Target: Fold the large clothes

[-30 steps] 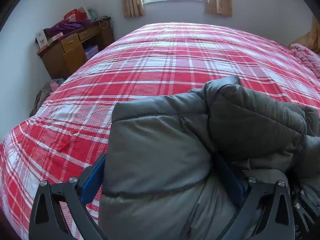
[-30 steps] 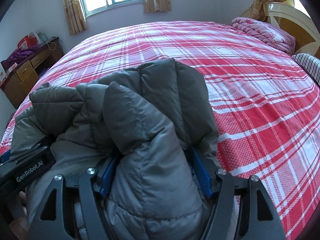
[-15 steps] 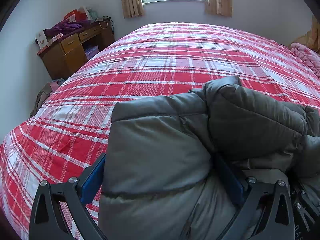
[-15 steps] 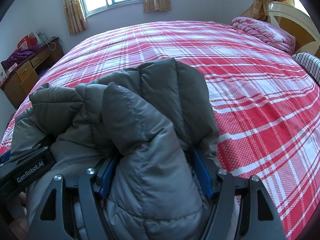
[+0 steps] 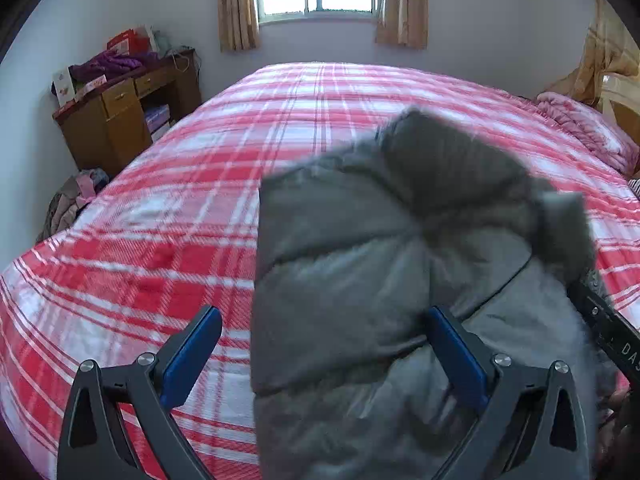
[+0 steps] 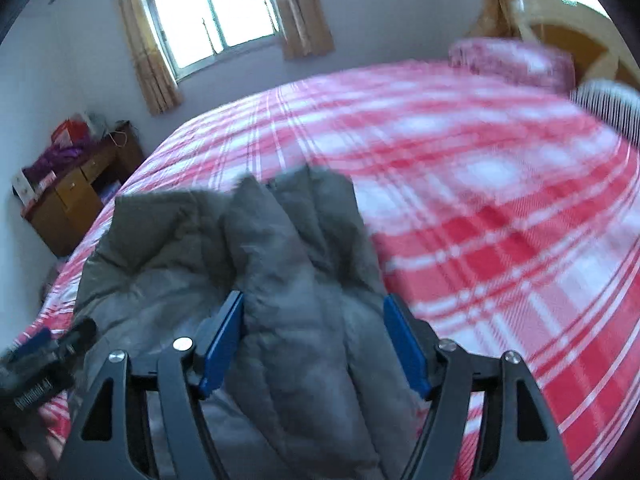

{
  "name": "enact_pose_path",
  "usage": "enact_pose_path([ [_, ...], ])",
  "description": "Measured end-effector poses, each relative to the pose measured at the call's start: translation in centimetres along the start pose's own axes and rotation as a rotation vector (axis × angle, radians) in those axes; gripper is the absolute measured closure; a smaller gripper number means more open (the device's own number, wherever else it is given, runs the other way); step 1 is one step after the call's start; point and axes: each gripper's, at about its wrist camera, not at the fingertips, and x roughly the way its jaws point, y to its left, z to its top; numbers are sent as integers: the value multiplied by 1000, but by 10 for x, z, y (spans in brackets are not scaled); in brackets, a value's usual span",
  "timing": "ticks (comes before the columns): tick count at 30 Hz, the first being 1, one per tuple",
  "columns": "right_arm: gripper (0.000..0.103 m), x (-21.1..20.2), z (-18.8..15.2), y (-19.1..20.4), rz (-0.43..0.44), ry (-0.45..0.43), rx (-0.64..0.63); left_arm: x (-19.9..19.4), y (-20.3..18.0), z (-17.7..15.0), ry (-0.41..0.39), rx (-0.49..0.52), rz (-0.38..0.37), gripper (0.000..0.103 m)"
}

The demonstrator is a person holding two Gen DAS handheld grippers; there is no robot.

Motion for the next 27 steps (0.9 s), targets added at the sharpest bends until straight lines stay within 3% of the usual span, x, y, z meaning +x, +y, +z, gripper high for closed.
enact_pose_path([
  [5,31,21,-6,-8,27,43,30,14,7,-4,4,-86,-60,1],
  [13,31,28,-7,-16,59,61,58,23,3,-1,47,-82,-69,1],
  [15,31,27,-5,-14,46,69,39,14,8,4,86,-66,-91,1],
  [17,31,21,-3,-12,43,80,4,-11,19,4,43,-43,-128,1],
  [19,26,6,-3,-20,84,70,11,-22,27,0,13,-5,-153,1],
  [21,17,0,-5,-31,124,71,38,-12,30,-6,69,7,-176,1],
  [27,15,8,-14,-28,201,87,16,13,41,-13,131,-150,-283,1],
])
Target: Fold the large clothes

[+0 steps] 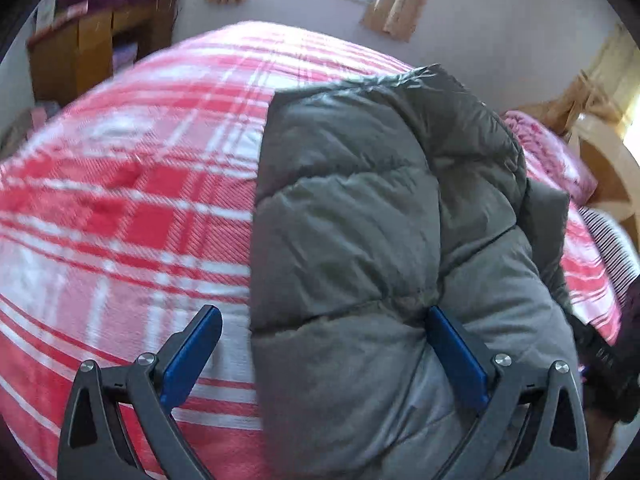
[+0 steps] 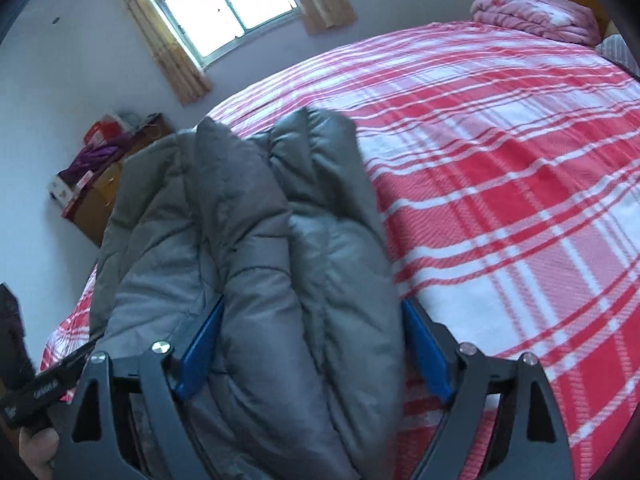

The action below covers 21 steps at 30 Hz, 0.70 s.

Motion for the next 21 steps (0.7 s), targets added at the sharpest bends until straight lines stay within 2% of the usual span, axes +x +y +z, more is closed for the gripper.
enact_pose_path([
  [5,14,5,2,0,65,14,-14,2,-2,2,-5,27,-8,1],
  [10,21,9,2,-3,107,22,-11,9,-4,7,-12,53,-10,1],
  [14,29,5,-2,5,119,29,-52,12,-17,8,-34,88,8,1],
  [18,29,10,1,-3,123,32,-1,16,-16,8,-22,79,5,1],
  [21,28,10,0,4,96,43,-37,16,-18,7,-23,94,4,1],
])
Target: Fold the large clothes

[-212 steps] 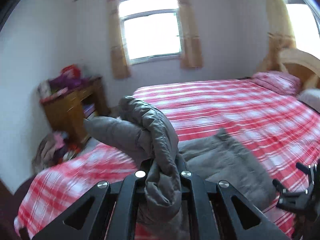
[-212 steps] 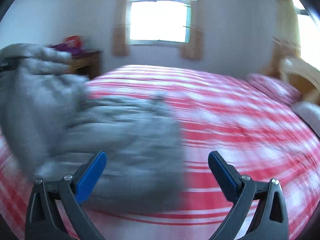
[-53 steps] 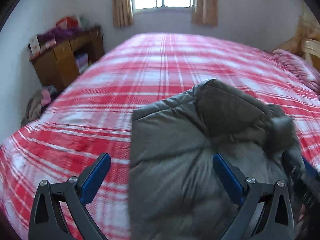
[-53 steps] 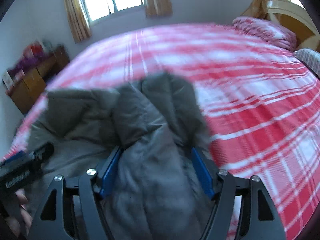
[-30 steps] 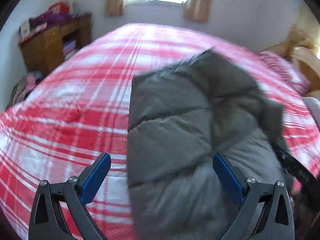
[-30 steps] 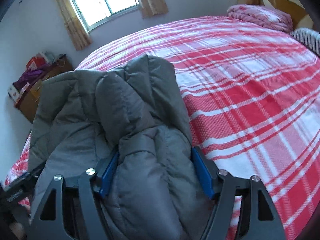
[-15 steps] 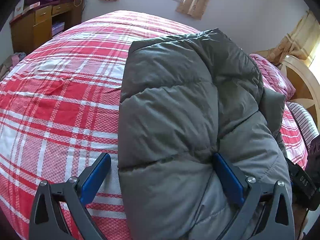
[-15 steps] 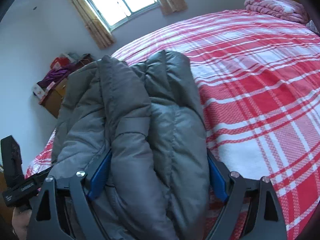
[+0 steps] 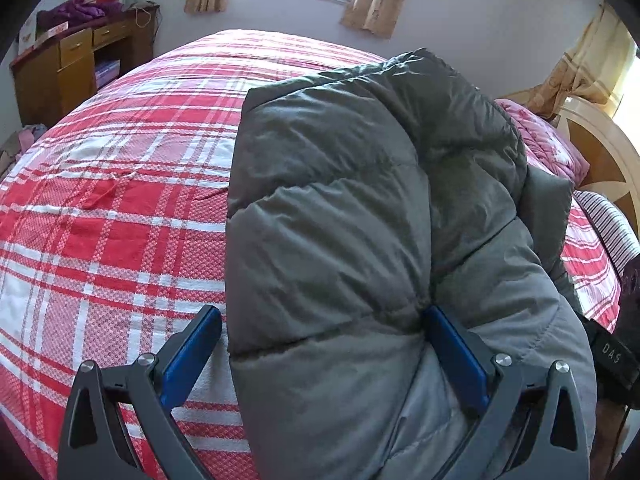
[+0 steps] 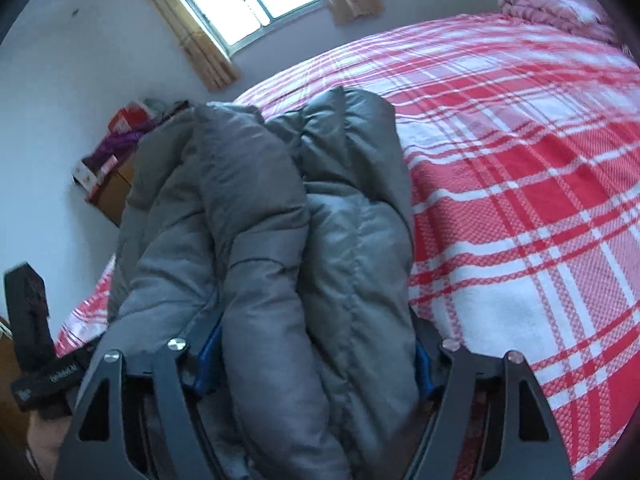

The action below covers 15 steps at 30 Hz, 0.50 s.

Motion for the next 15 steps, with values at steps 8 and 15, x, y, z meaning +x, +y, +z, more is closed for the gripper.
enact_pose_path([
  [8,28,-7,-3,-12,31,-29,88,4,2,-1,-1,-2,-25,1],
  [15,18,-16,-9,-15,0,-84,122,5,0,-1,-8,0,-30,1],
])
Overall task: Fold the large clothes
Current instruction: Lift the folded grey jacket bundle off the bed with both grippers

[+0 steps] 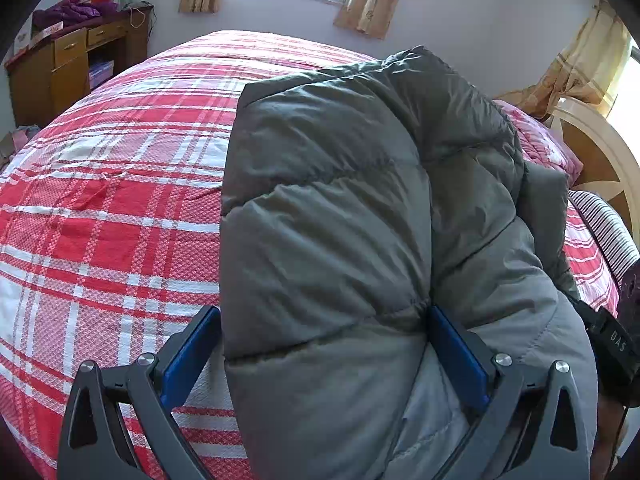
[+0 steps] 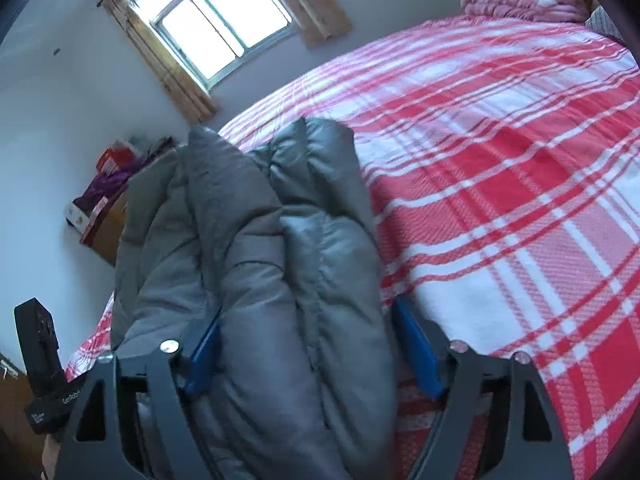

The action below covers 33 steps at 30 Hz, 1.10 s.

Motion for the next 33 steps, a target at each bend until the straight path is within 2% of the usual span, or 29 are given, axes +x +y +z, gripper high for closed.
enact_pose_path([
  [3,16,7,1,5,8,42,-42,1,-3,0,-1,11,1,1],
  [6,39,6,-2,11,86,64,-85,2,-8,0,-1,22,-7,1],
  [9,39,7,-3,12,109,79,-91,5,-10,1,4,25,-25,1],
  [13,34,15,1,10,130,105,-69,7,-15,4,15,44,-51,2],
  [17,36,16,4,10,134,105,-57,5,-25,3,-3,84,-74,16],
  [18,47,16,4,11,130,107,-60,4,-27,3,-5,92,-81,19],
  [19,62,16,4,13,141,113,-70,2,-31,2,-10,105,-87,28],
  [20,67,16,5,9,163,116,-71,0,-35,2,-17,121,-89,41],
  [21,73,15,5,11,187,118,-70,-6,-41,2,-30,152,-78,48],
  [22,76,14,4,12,193,118,-76,-12,-45,2,-42,174,-67,66],
  [23,77,14,4,14,196,116,-79,-22,-50,2,-59,195,-54,76],
  [27,80,-9,-2,21,240,79,-72,-66,-64,-3,-121,255,-17,79],
  [33,81,-58,-16,45,323,6,-100,-135,-62,-11,-236,279,-16,79],
])
